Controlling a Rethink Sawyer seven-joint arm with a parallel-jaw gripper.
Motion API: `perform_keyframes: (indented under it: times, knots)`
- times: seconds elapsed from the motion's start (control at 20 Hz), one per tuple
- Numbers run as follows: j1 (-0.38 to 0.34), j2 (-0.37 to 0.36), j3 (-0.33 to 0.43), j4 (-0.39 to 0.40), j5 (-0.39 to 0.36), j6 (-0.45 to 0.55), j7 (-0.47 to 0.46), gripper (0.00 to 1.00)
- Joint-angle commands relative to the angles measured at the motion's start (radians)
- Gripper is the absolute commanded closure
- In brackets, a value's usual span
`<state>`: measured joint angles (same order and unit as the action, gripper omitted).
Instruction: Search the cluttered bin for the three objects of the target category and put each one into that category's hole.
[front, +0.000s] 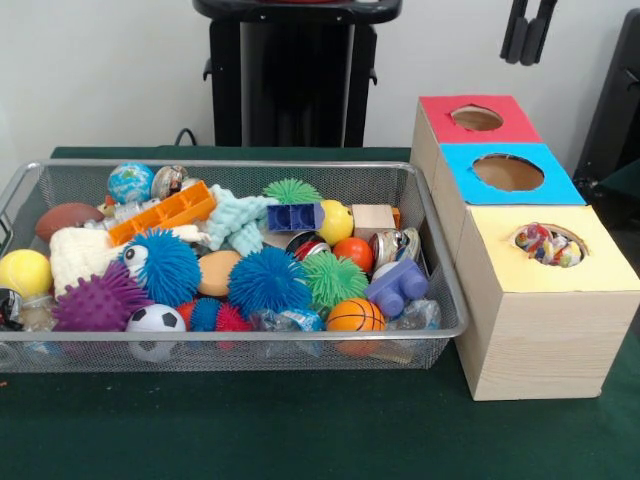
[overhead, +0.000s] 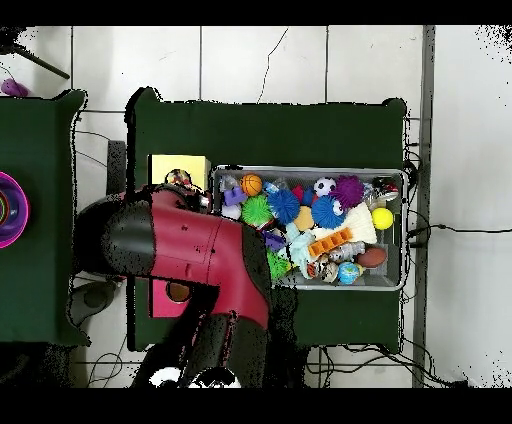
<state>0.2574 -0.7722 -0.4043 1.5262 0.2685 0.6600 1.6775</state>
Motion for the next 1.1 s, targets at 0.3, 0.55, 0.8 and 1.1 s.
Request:
perform_keyframes:
  times: [0.3,0.55,0.8,1.1]
  knots:
    - [-0.028,0.102,0.094,-0.004,-0.039,0.036,0.132,1.0]
    - [-0.024,0.093,0.09,0.006,-0.038,0.038,0.132,1.0]
    - [-0.024,0.085,0.092,0.028,-0.038,0.018,0.126,1.0]
    - [-0.016,0.091,0.09,0.032,-0.04,0.0,0.136,1.0]
